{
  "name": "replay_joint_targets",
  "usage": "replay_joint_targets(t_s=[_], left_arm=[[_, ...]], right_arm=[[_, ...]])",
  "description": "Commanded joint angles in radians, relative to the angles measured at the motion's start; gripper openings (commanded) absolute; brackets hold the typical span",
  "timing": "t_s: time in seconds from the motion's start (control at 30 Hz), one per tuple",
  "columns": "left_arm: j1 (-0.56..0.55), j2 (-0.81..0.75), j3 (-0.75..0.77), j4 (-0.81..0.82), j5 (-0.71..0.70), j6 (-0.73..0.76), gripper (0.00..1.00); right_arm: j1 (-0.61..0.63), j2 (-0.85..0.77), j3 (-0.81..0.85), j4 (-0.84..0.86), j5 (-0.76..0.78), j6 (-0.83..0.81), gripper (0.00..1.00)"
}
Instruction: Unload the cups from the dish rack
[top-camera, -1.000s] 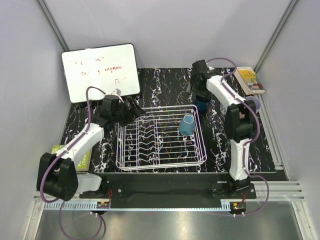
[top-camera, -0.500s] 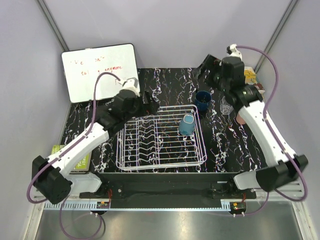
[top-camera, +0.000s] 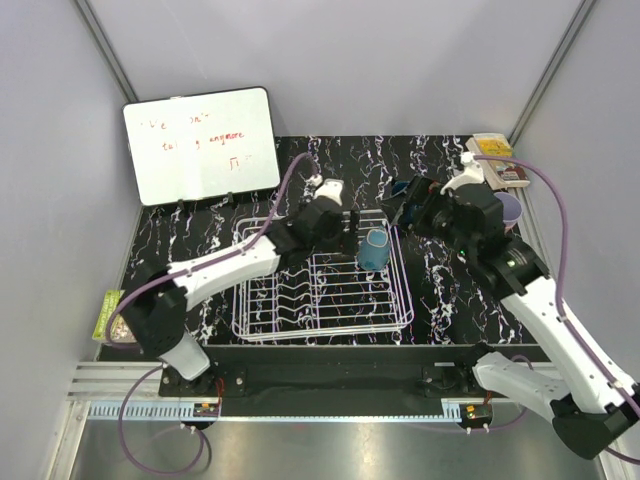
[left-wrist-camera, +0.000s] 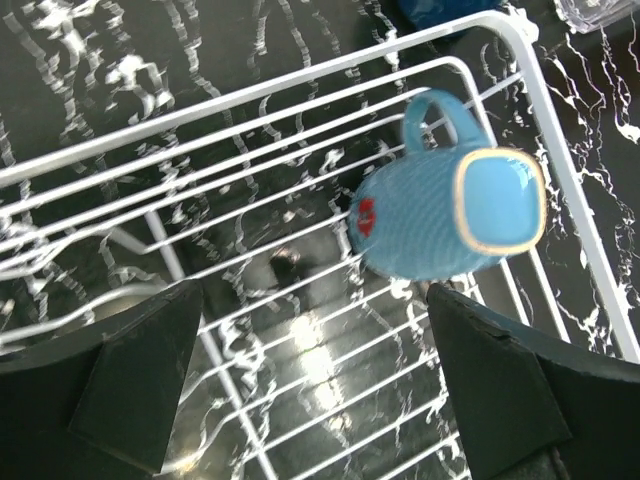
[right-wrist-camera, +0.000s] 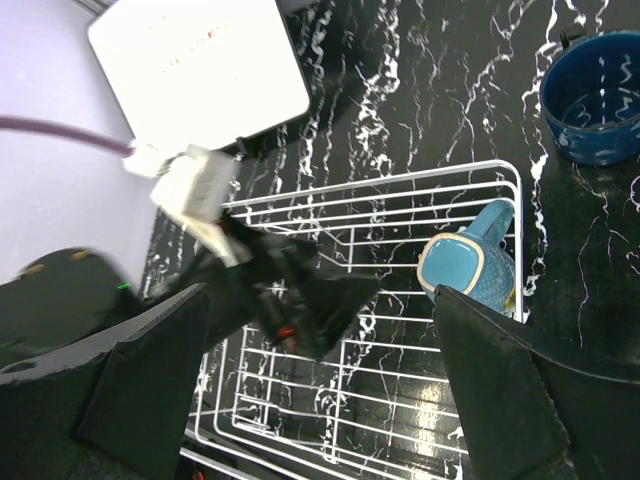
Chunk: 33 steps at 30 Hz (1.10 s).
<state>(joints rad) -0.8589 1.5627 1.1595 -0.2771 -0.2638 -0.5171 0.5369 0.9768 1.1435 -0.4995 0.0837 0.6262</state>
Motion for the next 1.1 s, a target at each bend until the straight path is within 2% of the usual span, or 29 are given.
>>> replay_joint_targets(t_s=[0.0,0.27,1.07], left_arm=[[-0.060,0.074,0.137,0.044,-0.061,0.043,0.99],[-0.103,0.164,0.215,0.036,-0.091,0.052,0.99],[-0.109,0.424,0.348,0.024,-0.043,0.058,0.99]], right_arm=[[0.009,-0.082,-0.007,0.000,-0.019,0.004,1.00],[0.011,-0.115,0.001,-0.022,-0.030,-0.002,1.00],[0.011,-0.113,-0.077,0.001,-0.059,0.012,1.00]])
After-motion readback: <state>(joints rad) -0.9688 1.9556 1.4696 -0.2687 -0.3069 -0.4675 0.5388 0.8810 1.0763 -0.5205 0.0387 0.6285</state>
